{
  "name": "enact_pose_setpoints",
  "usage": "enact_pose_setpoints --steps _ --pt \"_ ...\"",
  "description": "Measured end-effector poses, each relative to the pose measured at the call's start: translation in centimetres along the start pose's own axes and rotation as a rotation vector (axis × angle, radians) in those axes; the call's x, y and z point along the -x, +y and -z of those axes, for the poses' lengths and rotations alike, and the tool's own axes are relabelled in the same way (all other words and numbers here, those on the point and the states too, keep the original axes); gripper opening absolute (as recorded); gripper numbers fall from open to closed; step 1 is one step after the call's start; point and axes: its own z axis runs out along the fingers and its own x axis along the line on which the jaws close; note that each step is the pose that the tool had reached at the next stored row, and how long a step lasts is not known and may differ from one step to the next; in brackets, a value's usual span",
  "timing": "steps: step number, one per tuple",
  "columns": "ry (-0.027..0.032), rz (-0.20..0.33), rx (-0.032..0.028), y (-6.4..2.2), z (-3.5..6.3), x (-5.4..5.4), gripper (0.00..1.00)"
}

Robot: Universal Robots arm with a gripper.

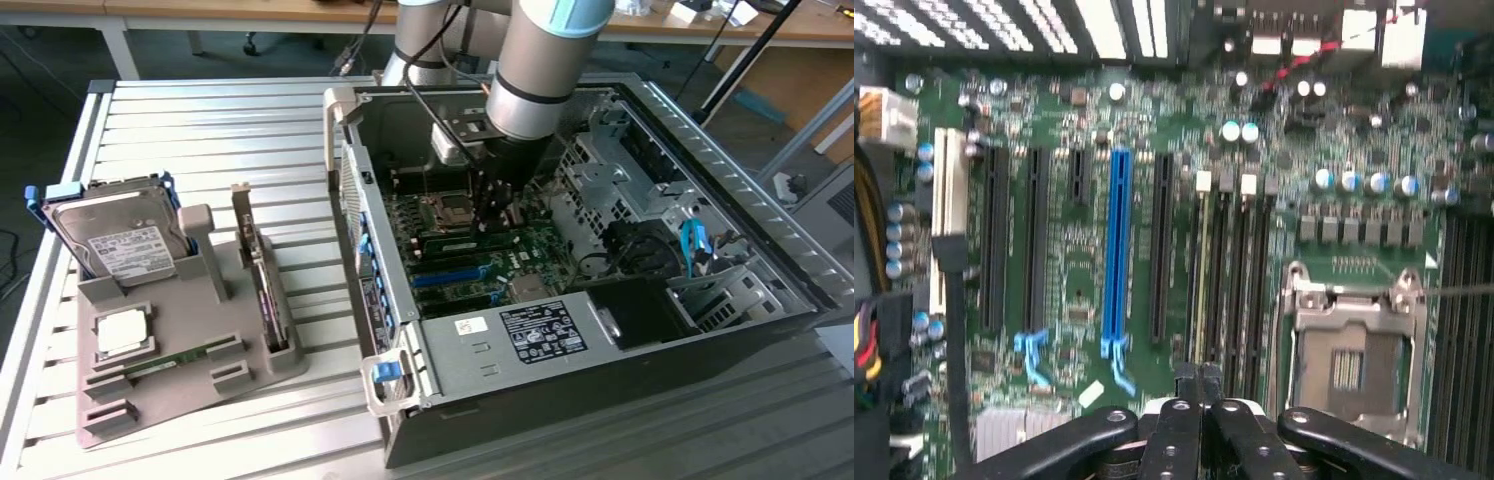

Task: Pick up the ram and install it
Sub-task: 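Press down the ram until it locks into place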

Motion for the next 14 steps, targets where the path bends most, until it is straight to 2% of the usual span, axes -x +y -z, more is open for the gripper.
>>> enact_pose_setpoints --steps 5,14 --pt "0.0001 0.000 0.0001 1.80 -0.27 0.1 0.11" --pt "0.0003 0.000 0.0002 1.92 -0.39 0.1 0.11"
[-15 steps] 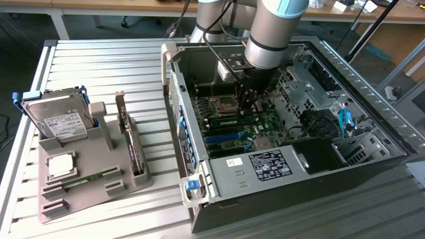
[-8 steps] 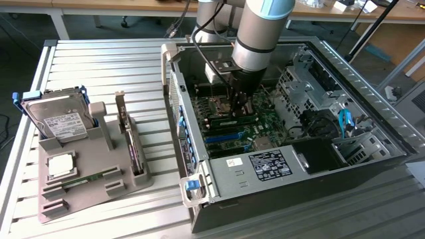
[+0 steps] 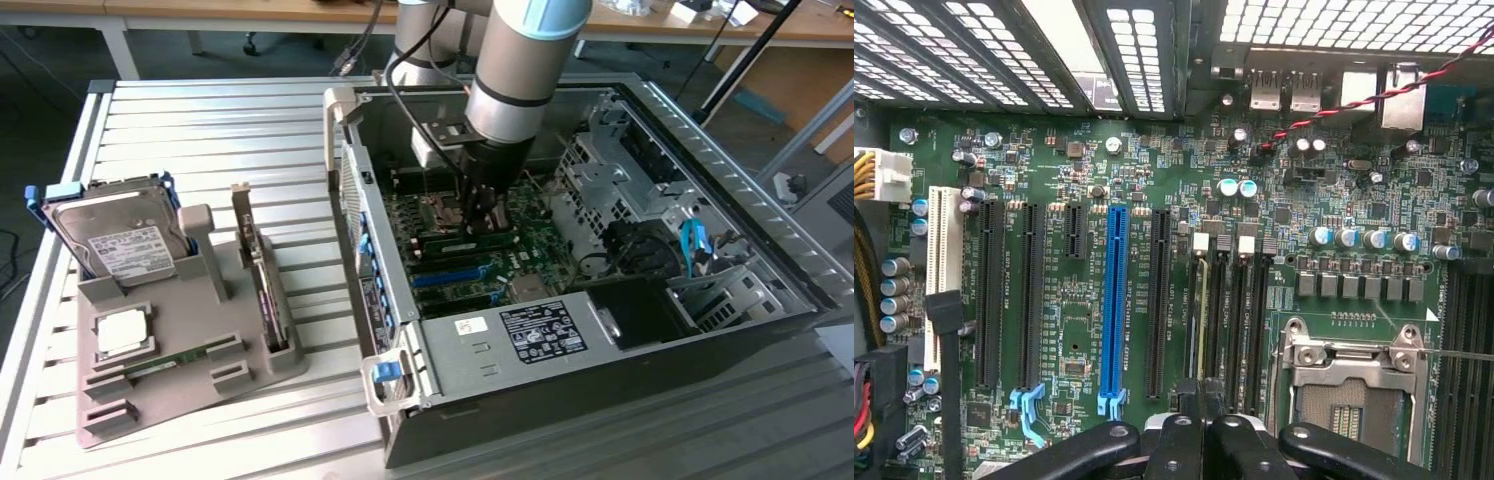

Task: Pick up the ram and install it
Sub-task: 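Press down the ram until it locks into place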

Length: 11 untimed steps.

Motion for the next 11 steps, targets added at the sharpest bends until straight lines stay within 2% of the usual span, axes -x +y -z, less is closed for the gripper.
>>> enact_pose_setpoints --steps 9,11 --pt "0.0002 0.000 0.0000 0.00 -0.33 0.00 0.11" --pt "-0.0021 0.000 -0.0011 -0.01 -0.12 0.03 0.11"
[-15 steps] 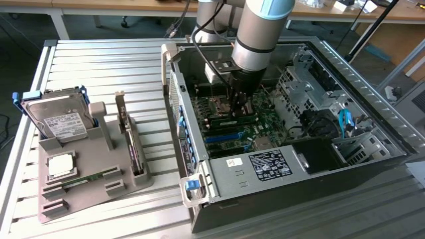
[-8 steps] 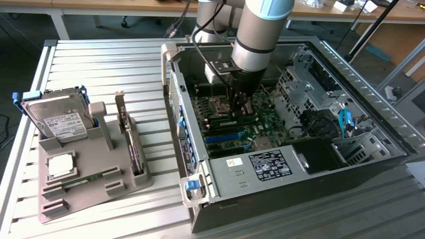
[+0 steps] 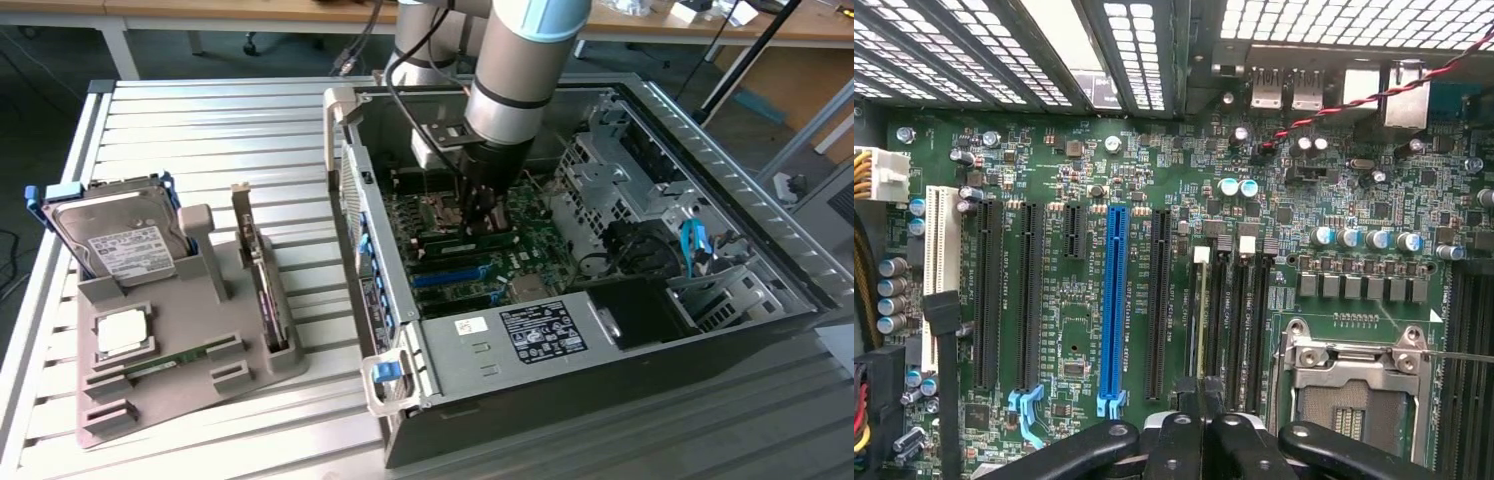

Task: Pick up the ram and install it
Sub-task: 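Press down the ram until it locks into place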

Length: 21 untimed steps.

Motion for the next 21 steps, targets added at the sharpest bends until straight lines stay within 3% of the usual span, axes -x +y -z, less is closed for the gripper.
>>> enact_pose_setpoints --steps 10,17,21 --pt "0.0020 0.000 0.0010 0.01 3.99 -0.1 0.11" --pt "0.0018 0.000 0.0009 0.01 4.04 -0.1 0.11" --pt "0.0020 -0.096 0.0022 0.01 4.05 -0.1 0.11"
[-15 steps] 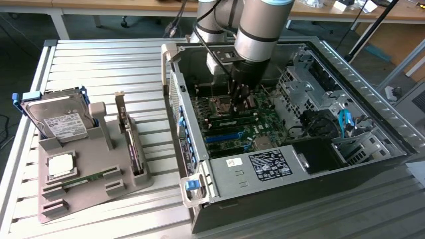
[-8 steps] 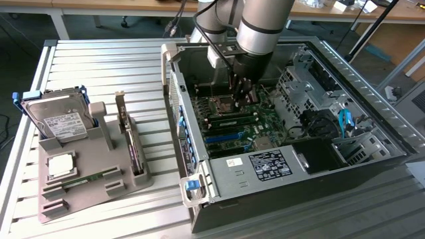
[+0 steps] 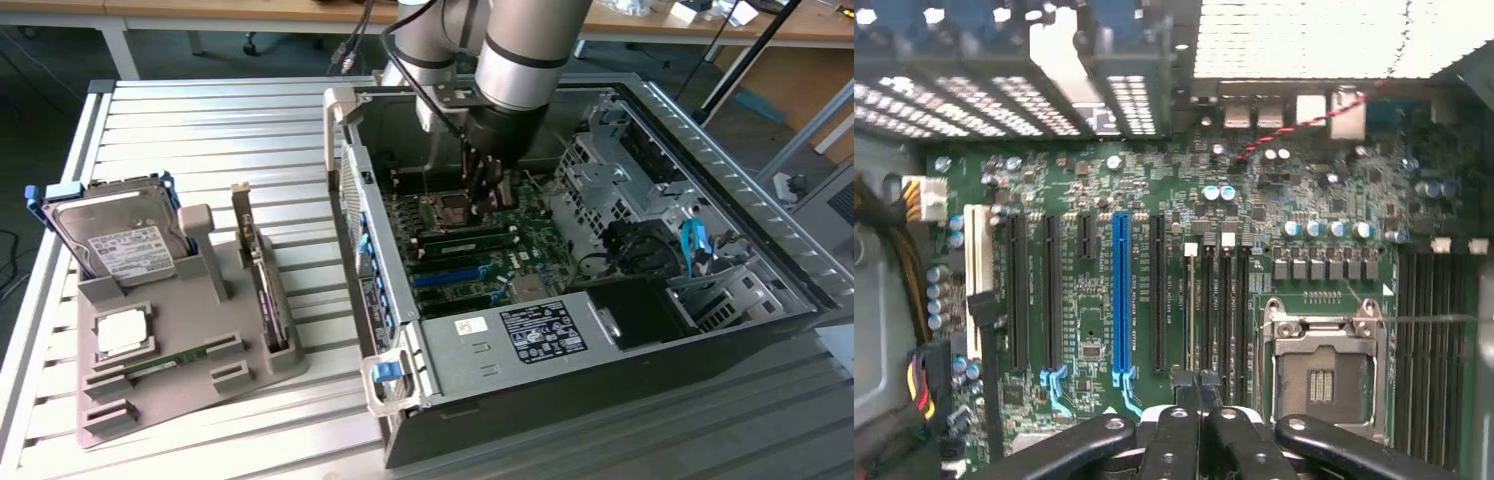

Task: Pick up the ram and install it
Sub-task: 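Press down the ram until it locks into place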

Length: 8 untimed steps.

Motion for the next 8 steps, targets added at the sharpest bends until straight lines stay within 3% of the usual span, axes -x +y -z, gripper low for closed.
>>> enact_pose_setpoints --steps 8 --pt "-0.0003 -0.215 0.0030 0.00 -0.05 0.00 0.11"
